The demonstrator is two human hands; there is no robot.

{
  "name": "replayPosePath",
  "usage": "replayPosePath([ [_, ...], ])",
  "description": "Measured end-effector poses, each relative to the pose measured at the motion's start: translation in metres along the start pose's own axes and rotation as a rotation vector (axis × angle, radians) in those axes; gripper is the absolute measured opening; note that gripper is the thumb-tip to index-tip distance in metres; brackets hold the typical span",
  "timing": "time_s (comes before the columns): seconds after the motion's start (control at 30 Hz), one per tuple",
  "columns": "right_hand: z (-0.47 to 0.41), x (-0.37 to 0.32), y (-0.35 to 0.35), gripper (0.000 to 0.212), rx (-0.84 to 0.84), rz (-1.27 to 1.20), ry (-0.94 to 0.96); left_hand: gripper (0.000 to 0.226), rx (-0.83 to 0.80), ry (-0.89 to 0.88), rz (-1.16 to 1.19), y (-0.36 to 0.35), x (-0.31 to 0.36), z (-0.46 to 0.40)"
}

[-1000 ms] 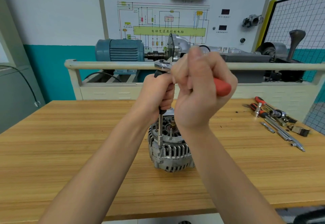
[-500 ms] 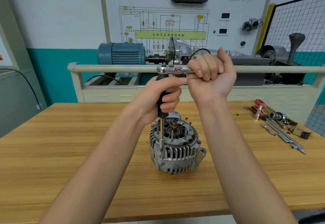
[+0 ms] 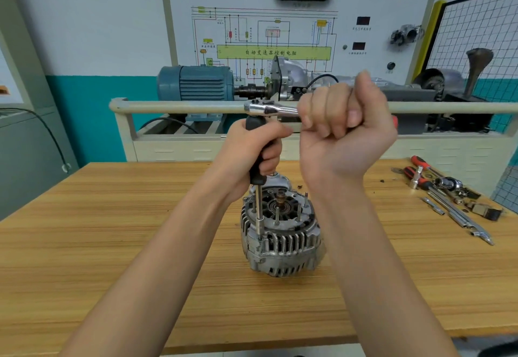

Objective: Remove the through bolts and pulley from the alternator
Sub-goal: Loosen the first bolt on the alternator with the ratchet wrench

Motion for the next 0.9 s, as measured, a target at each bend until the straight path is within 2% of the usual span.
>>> replayPosePath([
  [0.13, -0.017, -0.005, 0.023, 0.047, 0.196, -0.336, -0.220, 0.029, -0.234, 0.024, 0.082, 0.005, 0.001, -0.001],
  [0.2, -0.021, -0.003, 0.026, 0.048, 0.207, -0.431, -0.265, 0.033, -0.307, 0.061, 0.129, 0.004, -0.001, -0.001],
  [0.27, -0.019, -0.002, 0.025, 0.047, 0.197, -0.424, -0.256, 0.040, -0.313, 0.087, 0.144, 0.002, -0.002, -0.002],
  [0.37, -0.010, -0.003, 0.015, 0.048, 0.118, -0.263, -0.158, 0.050, -0.150, 0.088, 0.079, 0.000, -0.003, 0.000],
  [0.47, 0.007, 0.002, -0.003, 0.045, -0.031, 0.030, 0.075, 0.055, 0.118, 0.044, 0.006, -0.009, -0.003, 0.000],
  [0.53, 0.016, 0.008, -0.013, 0.042, -0.043, 0.189, 0.217, 0.050, 0.255, 0.022, -0.039, -0.014, -0.004, -0.001],
  [0.63, 0.017, 0.007, -0.010, 0.043, -0.052, 0.192, 0.224, 0.044, 0.302, 0.004, -0.077, -0.017, -0.007, -0.002],
  [0.73, 0.002, -0.005, 0.005, 0.048, -0.063, 0.035, 0.069, 0.045, 0.136, 0.017, -0.073, -0.011, -0.005, 0.000],
  [0.83, -0.013, -0.010, 0.022, 0.049, 0.070, -0.204, -0.154, 0.038, -0.133, 0.052, -0.049, -0.002, 0.001, 0.002],
  [0.9, -0.018, -0.007, 0.032, 0.048, 0.151, -0.412, -0.255, 0.033, -0.254, 0.085, -0.012, 0.000, 0.003, 0.001],
])
Point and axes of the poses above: each hand's wrist, its own z-axis away from the middle knuckle, its own y-axis out of the back of the hand, x = y × z, the point moved 1 cm from there along -z, towards the middle knuckle, and after that the axes turned 4 degrees about -x, right-handed, at the moved point
